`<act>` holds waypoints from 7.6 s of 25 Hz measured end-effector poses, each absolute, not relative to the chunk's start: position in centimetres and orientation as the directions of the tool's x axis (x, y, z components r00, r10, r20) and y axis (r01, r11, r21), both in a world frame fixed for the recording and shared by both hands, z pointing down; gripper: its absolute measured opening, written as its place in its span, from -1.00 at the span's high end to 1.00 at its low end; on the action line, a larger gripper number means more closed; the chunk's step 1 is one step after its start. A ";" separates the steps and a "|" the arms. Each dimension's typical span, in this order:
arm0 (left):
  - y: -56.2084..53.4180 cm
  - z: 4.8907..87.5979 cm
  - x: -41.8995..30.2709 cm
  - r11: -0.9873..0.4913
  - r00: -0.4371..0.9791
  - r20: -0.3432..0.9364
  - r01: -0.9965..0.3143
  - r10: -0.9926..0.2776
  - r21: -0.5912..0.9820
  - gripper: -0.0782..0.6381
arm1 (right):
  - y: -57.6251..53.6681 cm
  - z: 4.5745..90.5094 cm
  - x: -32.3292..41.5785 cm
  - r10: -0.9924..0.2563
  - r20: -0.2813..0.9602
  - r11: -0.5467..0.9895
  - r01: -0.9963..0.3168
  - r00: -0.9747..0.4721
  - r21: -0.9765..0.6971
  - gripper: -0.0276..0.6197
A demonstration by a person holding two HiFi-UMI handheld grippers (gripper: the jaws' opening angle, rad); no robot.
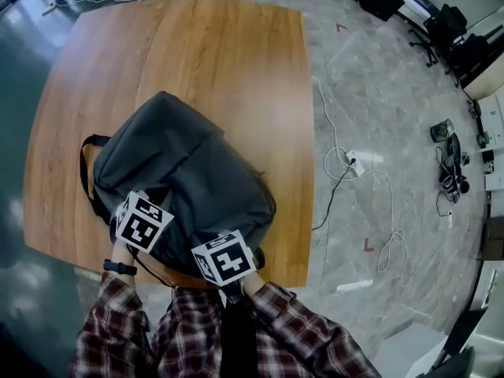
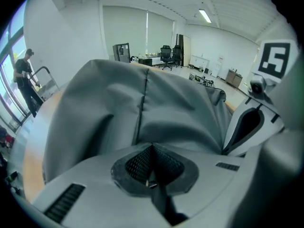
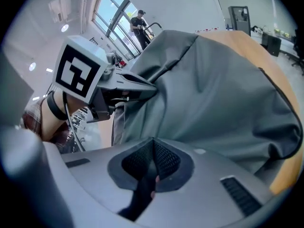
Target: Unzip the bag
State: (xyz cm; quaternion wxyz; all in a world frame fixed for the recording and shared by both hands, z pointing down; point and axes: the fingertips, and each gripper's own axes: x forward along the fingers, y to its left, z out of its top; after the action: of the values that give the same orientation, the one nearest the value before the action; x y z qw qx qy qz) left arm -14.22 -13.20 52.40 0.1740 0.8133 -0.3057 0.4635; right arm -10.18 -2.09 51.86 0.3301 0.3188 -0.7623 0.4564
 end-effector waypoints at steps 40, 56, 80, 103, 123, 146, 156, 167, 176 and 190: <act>-8.2 52.1 -6.4 -0.680 0.601 0.780 -0.647 -0.175 0.346 0.76 | -19.3 47.2 2.0 -0.139 0.699 0.951 -0.291 -0.701 -0.103 0.88; -7.7 52.4 -7.5 -0.670 0.620 0.775 -0.627 -0.119 0.399 0.76 | -17.7 52.6 -2.9 0.094 0.812 0.941 0.318 -0.576 0.117 0.73; -7.8 52.4 -7.4 -0.665 0.617 0.779 -0.629 -0.112 0.403 0.76 | -18.3 52.9 -2.3 0.047 0.859 0.933 0.328 -0.511 0.144 0.67; -8.3 52.9 -7.5 -0.604 0.579 0.803 -0.691 -0.136 0.396 0.76 | -14.7 52.9 1.6 0.195 0.880 0.960 0.268 -0.434 -0.080 0.86; -9.1 53.2 -7.8 -0.547 0.495 0.826 -0.785 -0.269 0.292 0.76 | -0.6 53.9 6.6 -0.058 0.841 0.902 -0.388 -0.539 -0.187 0.86; -12.2 52.3 7.0 -0.820 0.718 0.694 -0.365 0.053 0.441 0.76 | -7.0 53.6 10.7 -0.307 0.873 0.759 -0.651 -0.379 -0.016 0.86; -13.0 52.8 7.0 -0.797 0.681 0.732 -0.440 0.004 0.414 0.76 | 3.3 52.4 5.4 -0.297 0.843 0.675 -0.722 -0.450 -0.148 0.86; -17.8 52.9 6.9 -0.765 0.644 0.729 -0.584 -0.232 0.272 0.76 | 5.1 52.4 3.0 -0.347 0.792 0.648 -0.739 -0.502 -0.185 0.86; -22.6 53.9 -4.2 -0.584 0.506 0.761 -0.785 -0.407 0.209 0.76 | -3.7 53.6 6.6 -0.416 0.803 0.718 -0.696 -0.427 0.002 0.86; -14.4 49.1 -1.1 -0.848 0.664 0.742 -0.443 -0.093 0.290 0.76 | -13.0 53.7 4.9 -0.393 0.802 0.800 -0.598 -0.451 0.056 0.86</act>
State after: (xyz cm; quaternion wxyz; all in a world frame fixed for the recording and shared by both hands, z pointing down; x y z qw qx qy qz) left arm -1.12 -14.35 49.11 0.2298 0.8829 -0.1516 0.3805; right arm 4.94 -12.97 53.69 0.4341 0.2937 -0.8434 0.1180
